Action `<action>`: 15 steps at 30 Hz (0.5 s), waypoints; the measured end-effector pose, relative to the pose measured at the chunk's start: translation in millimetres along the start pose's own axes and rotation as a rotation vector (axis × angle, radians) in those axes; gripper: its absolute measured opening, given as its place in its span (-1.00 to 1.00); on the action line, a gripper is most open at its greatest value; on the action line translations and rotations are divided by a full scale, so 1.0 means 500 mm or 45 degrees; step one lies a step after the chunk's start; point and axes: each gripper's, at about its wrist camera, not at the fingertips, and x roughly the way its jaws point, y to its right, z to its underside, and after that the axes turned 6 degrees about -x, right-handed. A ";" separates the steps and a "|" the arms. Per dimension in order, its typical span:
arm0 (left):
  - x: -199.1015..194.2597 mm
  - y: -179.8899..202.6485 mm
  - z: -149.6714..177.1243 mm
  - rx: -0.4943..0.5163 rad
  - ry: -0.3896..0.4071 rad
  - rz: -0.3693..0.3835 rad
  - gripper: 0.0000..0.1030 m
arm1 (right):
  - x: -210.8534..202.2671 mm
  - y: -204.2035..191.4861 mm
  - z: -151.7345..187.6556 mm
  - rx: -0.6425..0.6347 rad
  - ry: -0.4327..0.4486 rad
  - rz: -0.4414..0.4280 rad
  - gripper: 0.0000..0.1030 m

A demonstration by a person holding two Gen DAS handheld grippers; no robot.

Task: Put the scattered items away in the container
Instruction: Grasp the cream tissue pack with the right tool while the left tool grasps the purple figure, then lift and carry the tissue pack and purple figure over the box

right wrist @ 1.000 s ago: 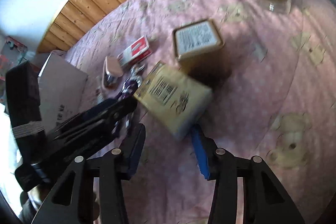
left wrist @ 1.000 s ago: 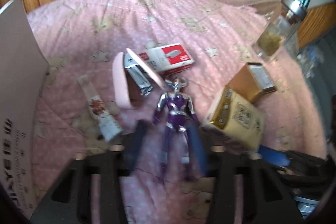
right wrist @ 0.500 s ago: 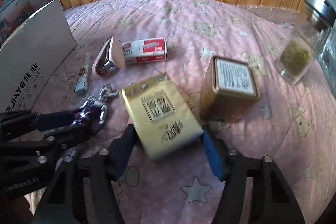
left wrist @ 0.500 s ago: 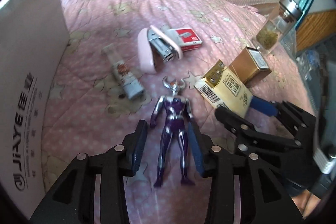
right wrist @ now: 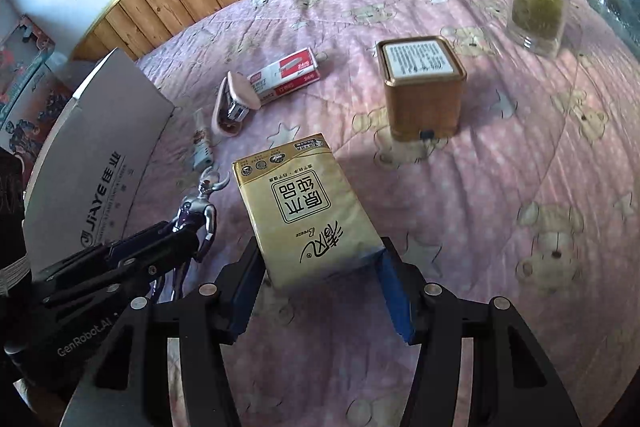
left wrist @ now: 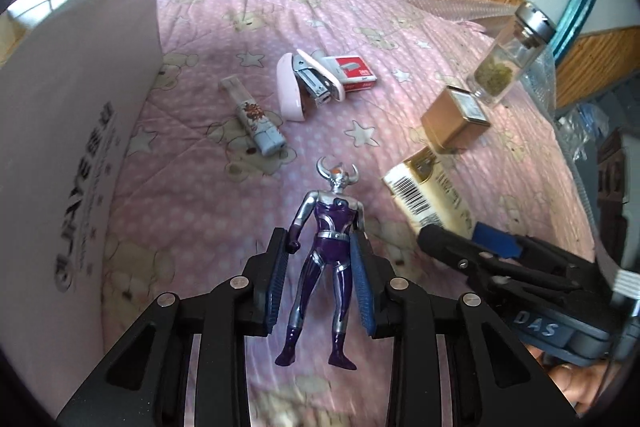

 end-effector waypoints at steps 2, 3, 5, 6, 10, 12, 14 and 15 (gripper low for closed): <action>-0.020 -0.002 0.010 -0.005 0.008 0.010 -0.37 | -0.003 -0.004 0.010 -0.003 -0.010 -0.001 0.10; -0.031 -0.003 0.016 -0.010 0.013 0.018 -0.37 | -0.005 -0.007 0.019 -0.004 -0.017 0.002 0.10; -0.049 -0.006 0.026 -0.013 0.021 0.021 -0.37 | -0.012 -0.008 0.033 0.001 -0.029 -0.004 0.10; -0.058 -0.007 0.032 -0.019 0.023 0.029 -0.37 | -0.017 -0.010 0.040 0.007 -0.033 -0.008 0.10; -0.094 -0.012 0.053 -0.020 0.039 0.044 -0.37 | -0.044 -0.018 0.066 0.008 -0.031 -0.016 0.10; -0.111 -0.011 0.064 -0.009 0.051 0.043 -0.37 | -0.059 -0.024 0.080 -0.003 -0.028 -0.012 0.10; -0.127 -0.012 0.074 -0.004 0.061 0.054 -0.37 | -0.071 -0.030 0.091 -0.011 -0.025 -0.006 0.10; -0.134 -0.012 0.079 -0.002 0.065 0.055 -0.37 | -0.079 -0.033 0.098 -0.012 -0.024 -0.007 0.10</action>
